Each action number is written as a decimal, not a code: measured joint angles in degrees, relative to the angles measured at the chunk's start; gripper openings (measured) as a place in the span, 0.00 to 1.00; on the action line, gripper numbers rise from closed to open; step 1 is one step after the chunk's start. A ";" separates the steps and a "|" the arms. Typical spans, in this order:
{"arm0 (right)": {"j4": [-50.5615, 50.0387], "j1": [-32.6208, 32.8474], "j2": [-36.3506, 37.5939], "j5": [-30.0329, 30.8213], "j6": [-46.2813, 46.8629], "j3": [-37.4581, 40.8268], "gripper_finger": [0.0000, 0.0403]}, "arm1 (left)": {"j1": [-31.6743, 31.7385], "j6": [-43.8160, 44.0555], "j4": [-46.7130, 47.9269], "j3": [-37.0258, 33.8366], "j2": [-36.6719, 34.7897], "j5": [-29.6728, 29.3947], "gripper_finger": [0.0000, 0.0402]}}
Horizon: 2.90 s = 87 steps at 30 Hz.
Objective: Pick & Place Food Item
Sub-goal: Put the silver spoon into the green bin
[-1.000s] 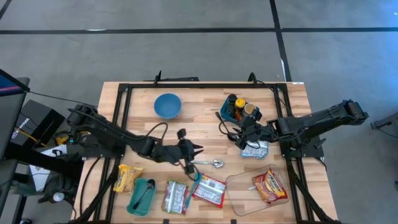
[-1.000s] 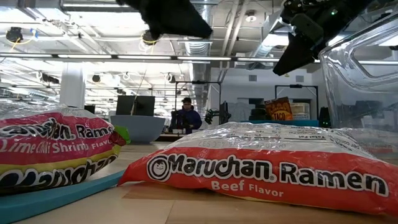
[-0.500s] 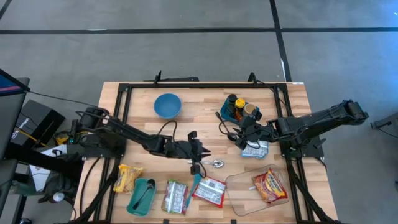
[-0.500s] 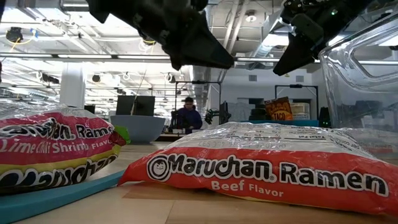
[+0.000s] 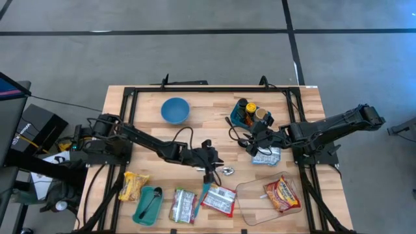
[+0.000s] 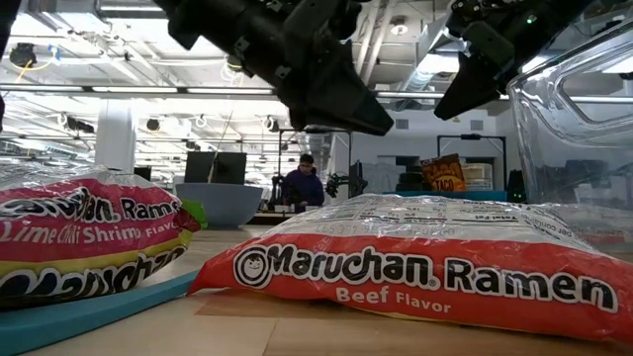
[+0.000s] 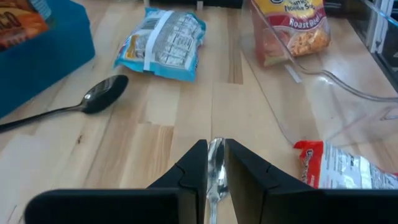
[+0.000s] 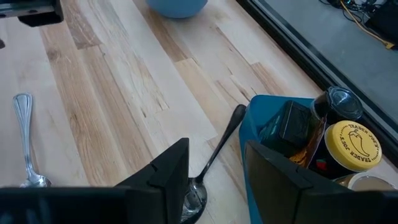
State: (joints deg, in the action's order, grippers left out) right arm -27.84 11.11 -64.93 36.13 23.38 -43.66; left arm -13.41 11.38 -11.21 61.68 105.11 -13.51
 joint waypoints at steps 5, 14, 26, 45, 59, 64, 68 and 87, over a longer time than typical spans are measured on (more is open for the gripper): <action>-0.17 -0.04 0.00 0.06 0.00 0.00 0.37 | 0.00 -0.02 6.40 3.80 0.26 -0.01 0.12; -0.15 -0.02 0.00 0.17 0.00 0.00 0.37 | 0.00 0.01 13.35 7.44 0.82 1.48 0.12; -0.02 -0.02 0.00 0.14 0.02 0.00 0.37 | 0.00 1.13 14.22 7.44 7.41 2.83 0.12; -0.41 0.02 0.00 0.08 0.07 0.00 0.37 | 0.37 0.95 16.22 7.11 8.87 4.41 0.32; -0.41 0.02 0.00 -0.05 0.09 0.00 0.37 | 0.33 1.10 13.48 3.83 8.87 4.41 0.39; -0.41 0.02 0.00 -0.05 0.15 0.00 0.37 | 0.33 1.50 13.43 3.16 8.87 4.41 0.38; -0.39 0.02 0.00 -0.05 0.15 0.00 0.37 | 0.36 1.54 13.30 3.16 8.87 4.41 0.37; -0.39 -0.04 0.00 0.12 0.02 0.00 0.37 | 0.63 2.58 26.87 13.39 8.87 6.37 0.37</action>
State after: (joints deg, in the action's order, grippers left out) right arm -28.23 11.07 -64.93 36.25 23.40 -43.66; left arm -12.78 13.96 15.66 75.07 113.97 -7.14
